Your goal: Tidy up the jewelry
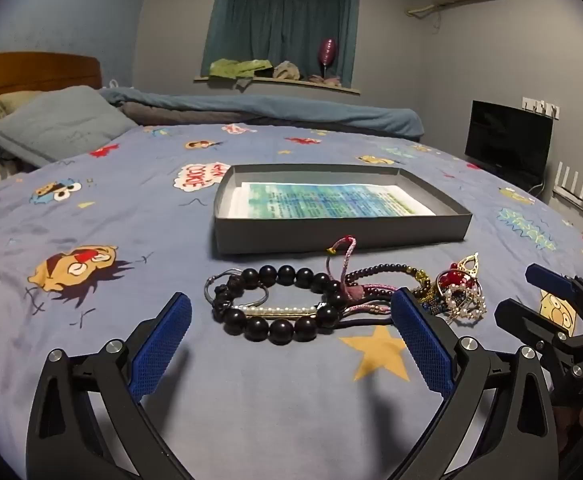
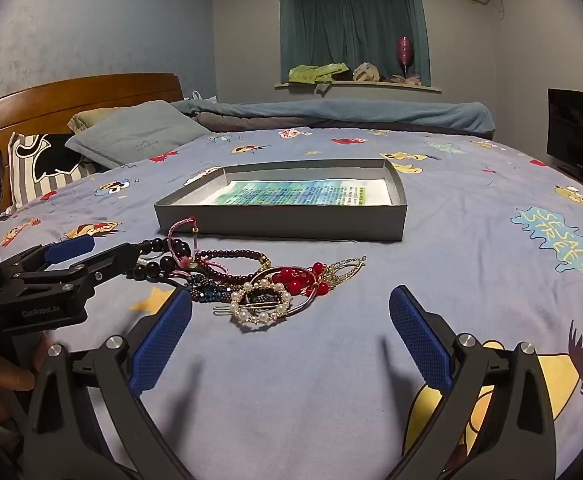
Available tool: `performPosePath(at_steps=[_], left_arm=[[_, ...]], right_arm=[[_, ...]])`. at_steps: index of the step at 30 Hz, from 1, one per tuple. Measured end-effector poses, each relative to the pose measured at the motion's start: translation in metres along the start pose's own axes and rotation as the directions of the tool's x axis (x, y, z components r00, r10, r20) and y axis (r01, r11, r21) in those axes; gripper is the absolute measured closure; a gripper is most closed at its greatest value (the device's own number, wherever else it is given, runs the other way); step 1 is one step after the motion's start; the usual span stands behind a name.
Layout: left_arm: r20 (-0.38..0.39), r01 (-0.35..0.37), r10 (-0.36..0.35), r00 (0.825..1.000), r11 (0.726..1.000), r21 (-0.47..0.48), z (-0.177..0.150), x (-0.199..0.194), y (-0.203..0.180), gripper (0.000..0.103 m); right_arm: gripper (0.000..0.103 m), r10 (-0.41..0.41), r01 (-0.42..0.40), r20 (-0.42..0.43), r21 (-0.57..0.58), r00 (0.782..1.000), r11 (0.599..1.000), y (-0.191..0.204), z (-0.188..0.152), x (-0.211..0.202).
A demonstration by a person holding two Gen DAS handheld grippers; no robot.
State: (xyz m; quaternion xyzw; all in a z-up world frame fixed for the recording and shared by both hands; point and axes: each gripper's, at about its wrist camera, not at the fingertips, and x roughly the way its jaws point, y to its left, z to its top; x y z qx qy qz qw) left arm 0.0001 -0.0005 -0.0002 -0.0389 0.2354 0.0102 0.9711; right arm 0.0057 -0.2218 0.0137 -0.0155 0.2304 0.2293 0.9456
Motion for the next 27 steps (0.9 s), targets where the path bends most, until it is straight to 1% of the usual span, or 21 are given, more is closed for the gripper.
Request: performPosePath(at_steps=[3, 4, 6, 7, 9, 19, 20, 27], left_arm=[[0.0, 0.003, -0.003, 1.0, 1.0, -0.001, 0.0, -0.001, -0.004, 0.004], [-0.016, 0.009, -0.009, 1.0, 1.0, -0.025, 0.002, 0.004, 0.001, 0.004], [-0.015, 0.011, -0.011, 1.0, 1.0, -0.018, 0.003, 0.005, 0.0, 0.004], [0.001, 0.013, -0.013, 1.0, 1.0, -0.017, -0.001, 0.002, 0.001, 0.004], [0.005, 0.016, -0.016, 1.0, 1.0, -0.013, -0.001, 0.0, 0.0, 0.004], [-0.002, 0.019, -0.019, 1.0, 1.0, -0.014, -0.005, -0.005, -0.001, 0.004], [-0.006, 0.021, -0.021, 1.0, 1.0, -0.013, -0.001, 0.0, 0.0, 0.004], [-0.008, 0.024, -0.024, 1.0, 1.0, -0.021, -0.001, 0.0, -0.001, 0.004]], right_arm=[[0.005, -0.001, 0.001, -0.001, -0.002, 1.0, 1.0, 0.0, 0.0, 0.0], [0.005, -0.001, 0.001, 0.0, -0.002, 1.0, 1.0, 0.0, 0.0, 0.0], [0.005, 0.0, 0.0, 0.0, -0.001, 1.0, 1.0, 0.0, 0.0, -0.001], [0.005, 0.0, 0.0, 0.0, 0.0, 1.0, 1.0, 0.0, 0.0, -0.001], [0.005, -0.001, 0.001, -0.005, -0.001, 1.0, 1.0, 0.0, 0.0, 0.0], [0.005, -0.001, 0.001, -0.006, -0.001, 1.0, 1.0, 0.001, 0.0, 0.001], [0.005, -0.001, 0.001, -0.007, -0.001, 1.0, 1.0, 0.001, 0.0, 0.001], [0.005, -0.001, 0.001, -0.008, -0.001, 1.0, 1.0, 0.001, 0.0, 0.001]])
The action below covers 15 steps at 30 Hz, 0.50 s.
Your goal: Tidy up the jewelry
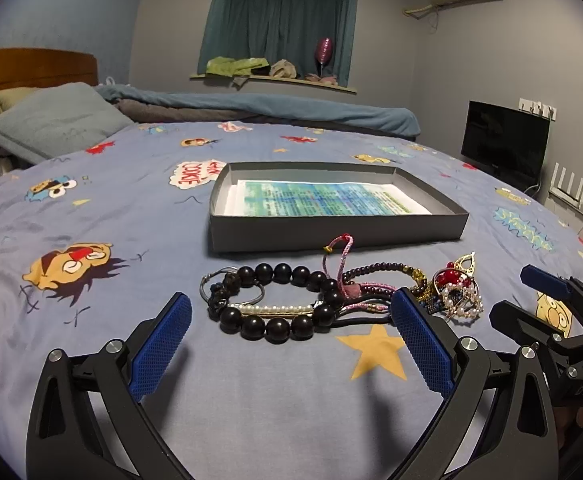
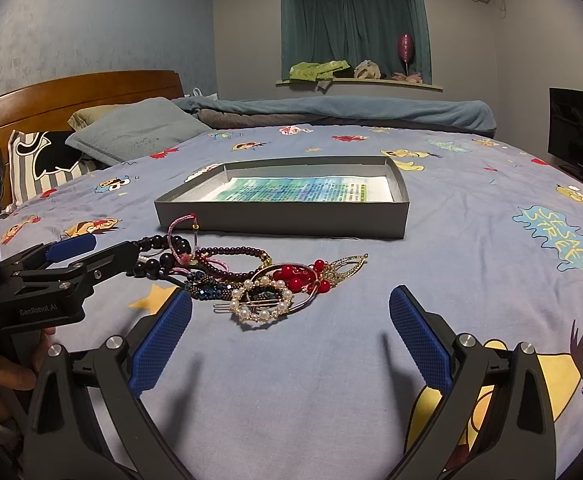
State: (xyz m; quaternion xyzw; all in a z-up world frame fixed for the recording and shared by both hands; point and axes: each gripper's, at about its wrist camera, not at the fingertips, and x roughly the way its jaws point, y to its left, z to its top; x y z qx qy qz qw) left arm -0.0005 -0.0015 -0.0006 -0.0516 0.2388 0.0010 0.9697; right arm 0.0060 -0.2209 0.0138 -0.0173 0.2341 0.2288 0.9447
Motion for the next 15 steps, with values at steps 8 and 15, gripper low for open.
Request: performPosePath(at_steps=[8, 15], left_arm=[[-0.002, 0.001, -0.001, 1.0, 1.0, -0.002, -0.0012, 0.0025, 0.0038, 0.004], [-0.003, 0.001, -0.001, 1.0, 1.0, -0.005, -0.0015, 0.0026, 0.004, 0.004]], right_arm=[[0.005, -0.001, 0.001, -0.001, 0.0, 1.0, 1.0, -0.0001, 0.0002, 0.0004], [0.005, 0.0, 0.0, -0.003, -0.001, 1.0, 1.0, -0.0001, 0.0003, 0.0009]])
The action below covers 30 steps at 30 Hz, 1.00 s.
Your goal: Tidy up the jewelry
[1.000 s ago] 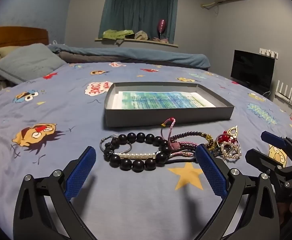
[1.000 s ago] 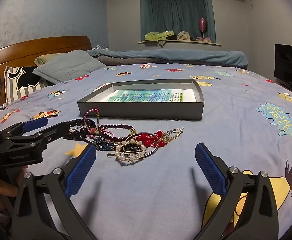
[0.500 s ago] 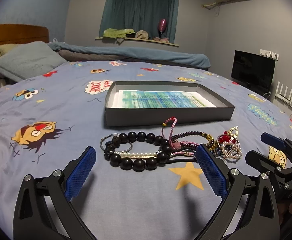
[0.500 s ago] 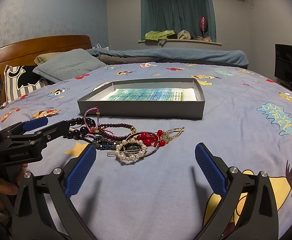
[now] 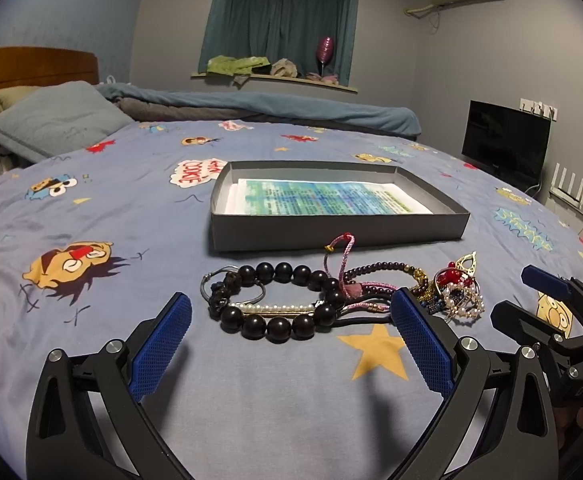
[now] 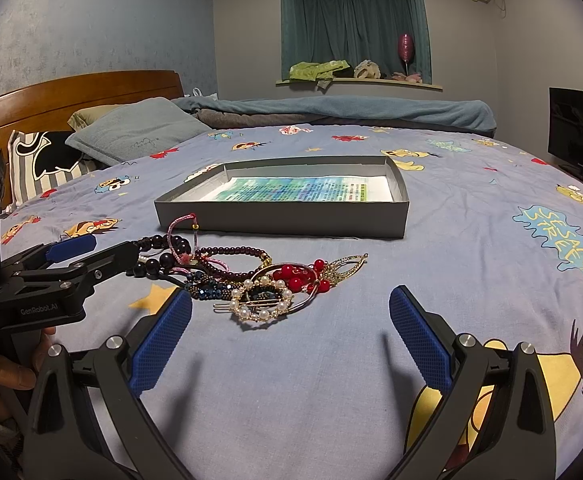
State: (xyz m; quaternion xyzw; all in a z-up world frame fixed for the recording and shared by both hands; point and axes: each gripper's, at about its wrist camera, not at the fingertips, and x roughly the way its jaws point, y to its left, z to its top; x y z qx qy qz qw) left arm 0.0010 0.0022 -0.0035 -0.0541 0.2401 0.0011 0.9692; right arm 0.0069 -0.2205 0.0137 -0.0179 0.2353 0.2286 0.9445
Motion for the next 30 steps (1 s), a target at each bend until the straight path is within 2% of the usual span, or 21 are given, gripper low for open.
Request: performPosePath(at_steps=[22, 30], left_arm=[[-0.016, -0.004, 0.004, 1.0, 1.0, 0.01, -0.0016, 0.0031, 0.0005, 0.004], [-0.012, 0.005, -0.005, 1.0, 1.0, -0.014, -0.0006, 0.0027, 0.0032, 0.004]], right_arm=[[0.005, -0.001, 0.001, -0.007, 0.005, 1.0, 1.0, -0.0012, -0.0003, 0.0024], [0.005, 0.001, 0.0, -0.011, 0.01, 1.0, 1.0, -0.0011, 0.0, 0.0033]])
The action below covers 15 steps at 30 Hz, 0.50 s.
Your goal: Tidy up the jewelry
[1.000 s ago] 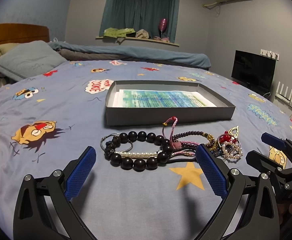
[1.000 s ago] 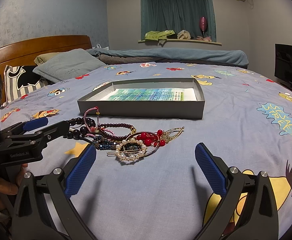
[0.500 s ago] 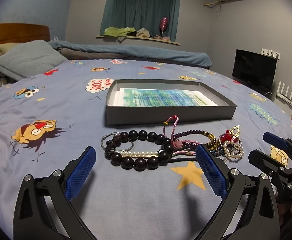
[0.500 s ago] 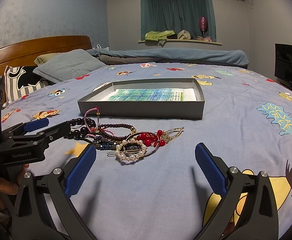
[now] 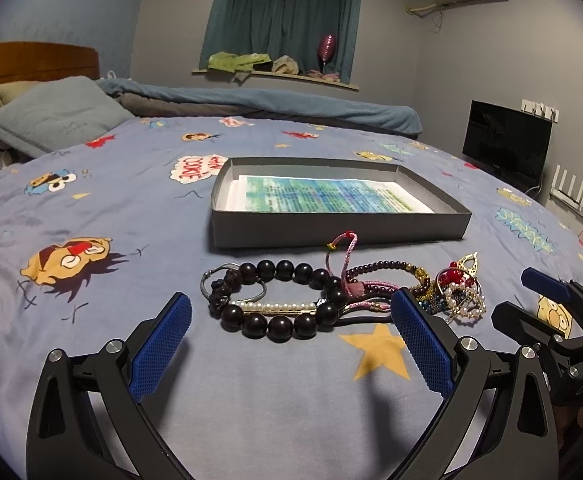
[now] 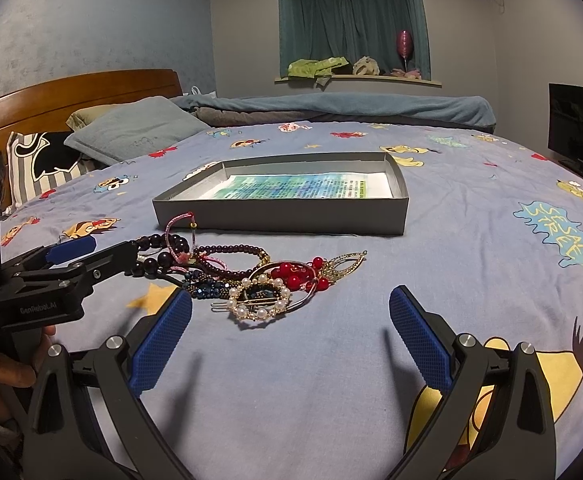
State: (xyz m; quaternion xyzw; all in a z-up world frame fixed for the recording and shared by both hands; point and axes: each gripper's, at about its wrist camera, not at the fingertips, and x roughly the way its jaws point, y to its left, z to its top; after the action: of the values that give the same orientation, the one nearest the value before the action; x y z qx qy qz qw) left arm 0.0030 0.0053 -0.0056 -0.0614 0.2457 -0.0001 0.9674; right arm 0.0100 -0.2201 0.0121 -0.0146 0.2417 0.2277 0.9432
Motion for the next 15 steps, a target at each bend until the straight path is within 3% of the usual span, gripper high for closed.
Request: performPosePath(at_steps=[15], left_arm=[[-0.019, 0.044, -0.045, 0.999, 0.997, -0.065, 0.009, -0.001, 0.016, 0.008]], right_arm=[[0.005, 0.031, -0.031, 0.007, -0.001, 0.999, 1.0, -0.002, 0.001, -0.001]])
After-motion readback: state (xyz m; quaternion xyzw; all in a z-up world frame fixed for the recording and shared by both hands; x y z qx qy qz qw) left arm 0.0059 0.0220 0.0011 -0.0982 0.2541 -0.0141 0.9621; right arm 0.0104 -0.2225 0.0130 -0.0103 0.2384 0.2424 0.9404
